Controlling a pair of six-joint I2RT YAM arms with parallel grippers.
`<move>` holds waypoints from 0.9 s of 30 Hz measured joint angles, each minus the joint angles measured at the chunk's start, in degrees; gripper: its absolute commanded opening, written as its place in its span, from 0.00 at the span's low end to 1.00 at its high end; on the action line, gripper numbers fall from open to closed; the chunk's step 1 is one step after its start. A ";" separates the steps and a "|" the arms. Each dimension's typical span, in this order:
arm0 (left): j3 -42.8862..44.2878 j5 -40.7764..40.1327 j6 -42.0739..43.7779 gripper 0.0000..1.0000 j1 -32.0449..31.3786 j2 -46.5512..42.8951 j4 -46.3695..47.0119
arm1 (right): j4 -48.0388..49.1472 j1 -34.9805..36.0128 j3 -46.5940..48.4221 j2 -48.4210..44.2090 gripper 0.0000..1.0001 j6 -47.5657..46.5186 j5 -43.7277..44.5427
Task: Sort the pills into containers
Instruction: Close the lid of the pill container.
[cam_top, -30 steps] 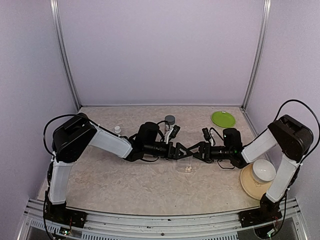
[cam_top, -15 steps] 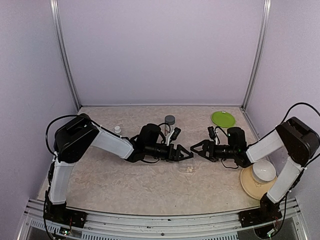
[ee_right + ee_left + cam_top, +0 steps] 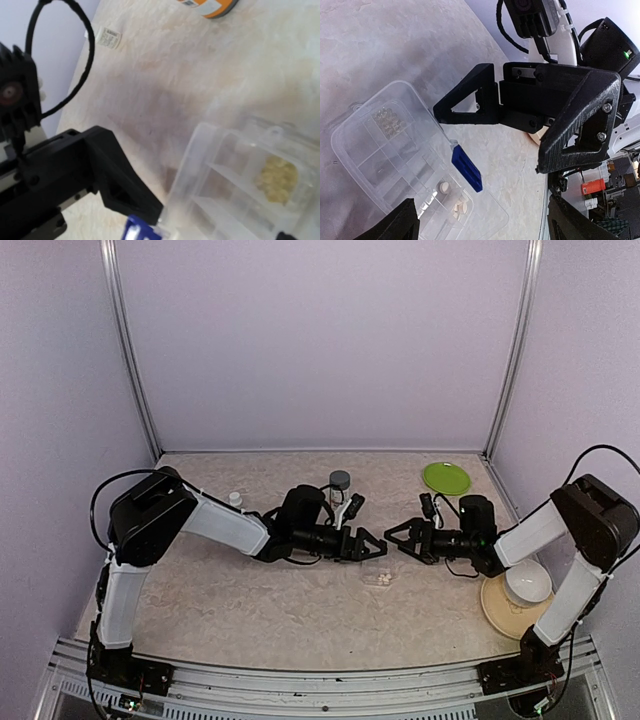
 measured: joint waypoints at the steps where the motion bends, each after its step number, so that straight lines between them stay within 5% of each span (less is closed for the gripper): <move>1: 0.37 -0.02 0.02 0.86 -0.11 0.02 -0.35 | 0.52 -0.11 -0.09 0.07 1.00 0.39 -0.35; 27: 4.24 -1.36 4.11 0.83 -2.40 0.52 -5.14 | 6.51 -1.73 -0.15 7.23 1.00 4.83 -4.81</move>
